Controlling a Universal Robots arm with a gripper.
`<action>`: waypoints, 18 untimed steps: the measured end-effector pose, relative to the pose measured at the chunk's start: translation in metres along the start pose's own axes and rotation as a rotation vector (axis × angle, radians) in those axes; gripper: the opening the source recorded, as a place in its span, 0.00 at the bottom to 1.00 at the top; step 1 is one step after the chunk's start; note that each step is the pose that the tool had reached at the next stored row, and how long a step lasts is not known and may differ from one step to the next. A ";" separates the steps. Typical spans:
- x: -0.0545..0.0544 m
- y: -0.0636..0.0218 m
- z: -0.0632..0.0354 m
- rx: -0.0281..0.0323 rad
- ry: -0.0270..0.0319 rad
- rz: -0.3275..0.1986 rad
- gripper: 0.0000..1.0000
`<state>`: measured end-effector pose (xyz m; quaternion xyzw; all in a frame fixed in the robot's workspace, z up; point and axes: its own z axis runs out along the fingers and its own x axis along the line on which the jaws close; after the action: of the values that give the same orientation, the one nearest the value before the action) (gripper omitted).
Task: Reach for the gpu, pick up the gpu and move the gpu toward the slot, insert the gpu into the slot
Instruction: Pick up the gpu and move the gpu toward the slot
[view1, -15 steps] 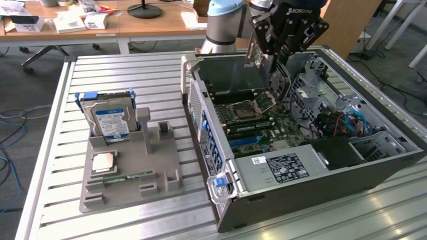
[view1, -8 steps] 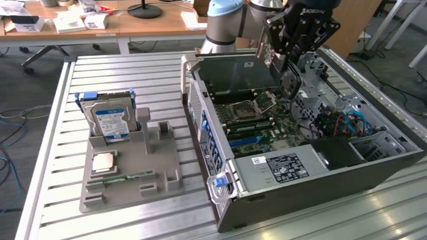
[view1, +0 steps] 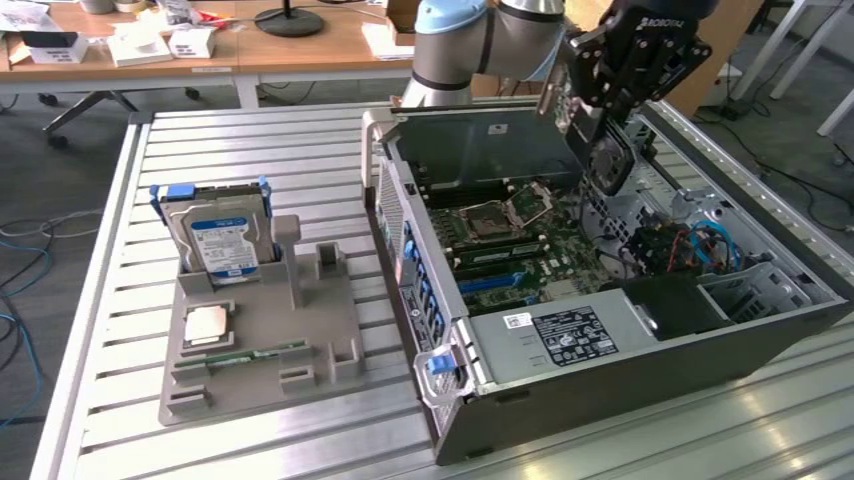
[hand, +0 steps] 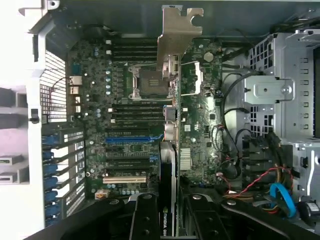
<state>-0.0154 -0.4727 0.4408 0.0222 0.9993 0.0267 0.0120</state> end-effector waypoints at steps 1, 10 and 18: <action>-0.004 0.0002 0.0001 0.0000 0.0001 0.000 0.26; -0.045 0.0023 0.0014 0.0000 0.0001 0.000 0.26; -0.074 0.0036 0.0023 -0.0001 0.0001 0.000 0.26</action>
<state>0.0589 -0.4723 0.4405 0.0222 0.9993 0.0268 0.0119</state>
